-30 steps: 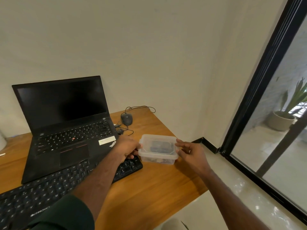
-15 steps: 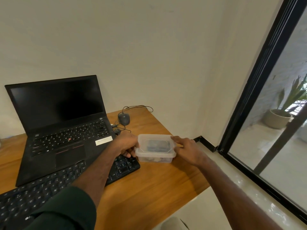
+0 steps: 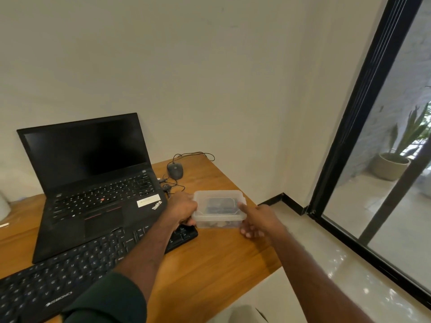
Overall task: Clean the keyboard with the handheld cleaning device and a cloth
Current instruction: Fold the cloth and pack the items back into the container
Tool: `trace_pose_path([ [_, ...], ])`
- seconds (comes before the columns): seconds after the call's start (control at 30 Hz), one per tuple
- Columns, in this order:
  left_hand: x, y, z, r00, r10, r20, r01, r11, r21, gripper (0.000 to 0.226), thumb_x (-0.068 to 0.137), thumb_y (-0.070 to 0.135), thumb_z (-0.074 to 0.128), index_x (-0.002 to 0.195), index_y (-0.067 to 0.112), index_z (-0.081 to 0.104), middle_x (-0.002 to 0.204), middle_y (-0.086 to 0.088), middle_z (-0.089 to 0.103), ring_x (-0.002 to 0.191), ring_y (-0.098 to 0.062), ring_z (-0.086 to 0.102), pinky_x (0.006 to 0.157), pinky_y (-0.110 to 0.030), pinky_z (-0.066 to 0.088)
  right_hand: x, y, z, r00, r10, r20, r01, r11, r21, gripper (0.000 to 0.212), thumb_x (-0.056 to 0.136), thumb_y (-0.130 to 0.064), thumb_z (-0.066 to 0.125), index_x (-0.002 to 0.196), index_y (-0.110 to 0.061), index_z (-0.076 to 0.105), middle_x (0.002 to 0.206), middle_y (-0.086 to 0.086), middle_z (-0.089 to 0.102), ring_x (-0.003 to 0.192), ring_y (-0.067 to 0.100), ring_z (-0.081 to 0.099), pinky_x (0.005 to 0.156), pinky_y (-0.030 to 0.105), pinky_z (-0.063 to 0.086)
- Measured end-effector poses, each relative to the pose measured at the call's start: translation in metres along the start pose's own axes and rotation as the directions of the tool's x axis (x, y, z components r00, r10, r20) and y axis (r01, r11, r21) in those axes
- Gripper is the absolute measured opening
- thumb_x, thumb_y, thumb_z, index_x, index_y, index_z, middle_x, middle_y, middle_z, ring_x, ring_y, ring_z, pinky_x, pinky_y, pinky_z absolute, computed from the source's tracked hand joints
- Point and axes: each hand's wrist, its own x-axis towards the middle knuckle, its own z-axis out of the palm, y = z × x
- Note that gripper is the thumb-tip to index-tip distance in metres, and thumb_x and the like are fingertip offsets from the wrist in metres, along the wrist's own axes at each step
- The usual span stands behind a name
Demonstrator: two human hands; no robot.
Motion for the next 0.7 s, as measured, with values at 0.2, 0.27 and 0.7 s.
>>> trace_pose_path([
  [0.2,-0.007,-0.007,-0.003,0.998,-0.005,0.06,0.011,0.994,-0.105,0.053,0.097,-0.005,0.051,0.146,0.011,0.048,0.092,-0.02,0.074,0.056,-0.021,0.063,0.044,-0.025,0.051,0.003,0.005,0.001,0.997,0.054,-0.061,-0.037,0.966,0.255,0.034,0.084,-0.037,0.081,0.098,-0.006,0.073,0.085,0.011,0.076,0.067,0.018,0.066,0.072,0.032,0.061],
  [0.27,-0.009,-0.009,-0.004,0.998,-0.013,0.067,0.023,0.988,-0.153,0.054,0.097,-0.003,0.055,0.148,0.012,0.045,0.095,-0.019,0.073,0.058,-0.022,0.062,0.044,-0.026,0.05,0.008,0.005,0.001,0.972,-0.05,-0.231,0.077,0.991,0.106,0.029,0.082,-0.035,0.083,0.098,-0.013,0.074,0.091,0.005,0.075,0.078,0.016,0.071,0.078,0.036,0.063],
  [0.7,-0.024,-0.021,-0.001,0.991,-0.052,-0.121,0.026,0.978,-0.209,0.03,0.085,0.024,0.081,0.081,-0.005,0.07,0.067,-0.018,0.073,0.042,-0.016,0.056,0.037,-0.022,0.04,0.009,-0.008,0.005,0.931,-0.249,-0.267,0.182,0.95,-0.253,0.015,0.084,-0.025,0.081,0.093,-0.014,0.075,0.089,-0.001,0.074,0.072,0.008,0.069,0.054,0.015,0.05],
])
